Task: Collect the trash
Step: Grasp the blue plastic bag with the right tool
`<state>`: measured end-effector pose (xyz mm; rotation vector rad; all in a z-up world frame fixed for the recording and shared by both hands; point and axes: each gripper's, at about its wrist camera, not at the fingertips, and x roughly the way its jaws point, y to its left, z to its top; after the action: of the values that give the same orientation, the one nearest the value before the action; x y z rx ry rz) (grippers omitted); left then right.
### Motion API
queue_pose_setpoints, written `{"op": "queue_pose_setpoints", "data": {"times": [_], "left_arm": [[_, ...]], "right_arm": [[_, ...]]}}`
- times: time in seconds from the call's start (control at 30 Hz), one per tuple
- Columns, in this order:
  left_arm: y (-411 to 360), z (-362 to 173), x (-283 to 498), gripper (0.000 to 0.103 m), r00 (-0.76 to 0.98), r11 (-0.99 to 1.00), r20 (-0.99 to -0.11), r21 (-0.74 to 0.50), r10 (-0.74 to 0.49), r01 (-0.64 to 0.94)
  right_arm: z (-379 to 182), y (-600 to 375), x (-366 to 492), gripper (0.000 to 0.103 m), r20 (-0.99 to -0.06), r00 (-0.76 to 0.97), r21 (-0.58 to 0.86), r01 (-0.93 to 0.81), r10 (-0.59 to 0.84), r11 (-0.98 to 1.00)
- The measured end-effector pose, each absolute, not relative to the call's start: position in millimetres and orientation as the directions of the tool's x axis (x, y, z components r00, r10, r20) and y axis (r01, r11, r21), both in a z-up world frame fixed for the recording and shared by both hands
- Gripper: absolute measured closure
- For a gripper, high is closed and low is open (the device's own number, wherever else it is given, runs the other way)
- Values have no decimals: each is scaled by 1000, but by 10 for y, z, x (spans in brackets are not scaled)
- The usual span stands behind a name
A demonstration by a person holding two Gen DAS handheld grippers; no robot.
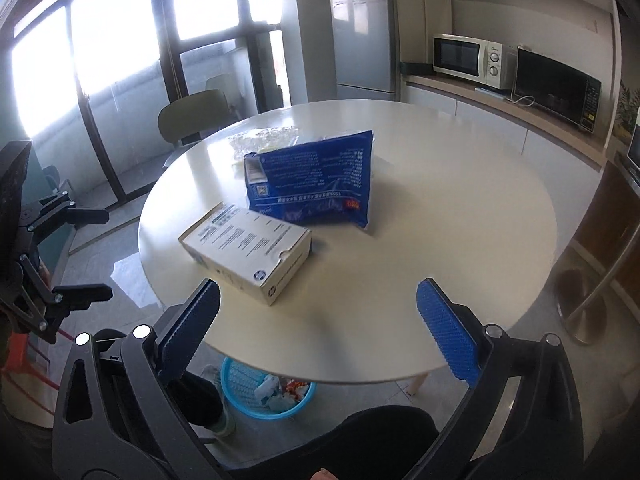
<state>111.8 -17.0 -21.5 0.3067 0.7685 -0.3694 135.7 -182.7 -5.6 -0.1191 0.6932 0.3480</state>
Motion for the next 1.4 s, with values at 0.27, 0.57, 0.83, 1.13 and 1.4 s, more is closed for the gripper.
{"op": "queue_pose_setpoints", "data": {"times": [0.27, 0.57, 0.83, 1.13, 1.4], "left_arm": [[-384, -244, 1523, 6, 573, 796, -757, 117, -316, 594], [-472, -202, 1928, 6, 512, 707, -786, 140, -346, 693], [-588, -373, 2170, 6, 372, 557, -854, 121, -364, 822], [-614, -532, 2344, 6, 266, 459, -895, 80, -358, 885], [-626, -533, 2297, 7, 222, 418, -903, 53, -367, 907]], "right_arm": [[-19, -1850, 1909, 9, -659, 695, 26, -362, 288, 932], [-22, -1755, 2360, 11, -692, 655, 48, -376, 303, 925], [-90, -1701, 2832, 18, -736, 604, 73, -380, 307, 922], [-199, -1594, 3041, 36, -775, 558, 59, -404, 297, 913], [-290, -1473, 3090, 72, -788, 521, 86, -436, 329, 896]]}}
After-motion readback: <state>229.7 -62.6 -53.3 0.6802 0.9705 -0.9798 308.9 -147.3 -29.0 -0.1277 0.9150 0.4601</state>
